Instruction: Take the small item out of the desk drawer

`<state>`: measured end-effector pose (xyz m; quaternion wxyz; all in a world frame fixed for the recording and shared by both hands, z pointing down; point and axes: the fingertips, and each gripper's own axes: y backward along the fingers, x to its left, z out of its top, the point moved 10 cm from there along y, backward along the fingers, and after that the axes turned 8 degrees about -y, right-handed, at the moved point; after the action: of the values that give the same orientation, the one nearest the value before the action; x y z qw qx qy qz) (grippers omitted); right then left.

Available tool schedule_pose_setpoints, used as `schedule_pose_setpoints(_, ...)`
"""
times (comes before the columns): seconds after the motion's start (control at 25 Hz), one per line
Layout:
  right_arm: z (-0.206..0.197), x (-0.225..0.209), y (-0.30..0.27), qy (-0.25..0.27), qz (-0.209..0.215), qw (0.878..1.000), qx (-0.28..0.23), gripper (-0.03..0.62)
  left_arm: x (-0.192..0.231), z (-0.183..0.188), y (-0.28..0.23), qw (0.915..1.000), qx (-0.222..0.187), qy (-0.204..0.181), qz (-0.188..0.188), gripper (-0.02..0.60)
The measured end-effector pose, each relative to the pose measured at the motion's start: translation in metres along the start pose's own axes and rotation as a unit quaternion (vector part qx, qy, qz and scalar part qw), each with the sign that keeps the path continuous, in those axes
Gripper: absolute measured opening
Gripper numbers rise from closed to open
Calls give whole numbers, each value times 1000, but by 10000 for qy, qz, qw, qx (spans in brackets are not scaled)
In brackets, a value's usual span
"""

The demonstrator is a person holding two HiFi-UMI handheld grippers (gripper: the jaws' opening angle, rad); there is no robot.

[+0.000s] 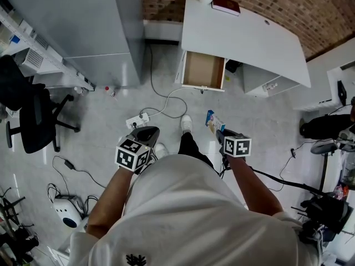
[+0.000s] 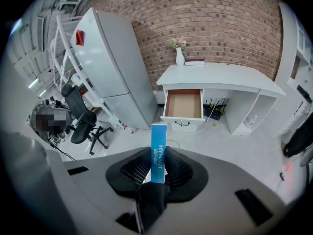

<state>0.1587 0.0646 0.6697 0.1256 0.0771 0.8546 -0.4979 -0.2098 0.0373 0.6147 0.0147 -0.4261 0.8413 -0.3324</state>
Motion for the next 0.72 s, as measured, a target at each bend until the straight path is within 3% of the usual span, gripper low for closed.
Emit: schedule_pose_setpoints(0.72, 14, 5, -4, 94, 88, 9999, 4, 109, 4, 3, -2, 10000, 44, 19, 9, 31)
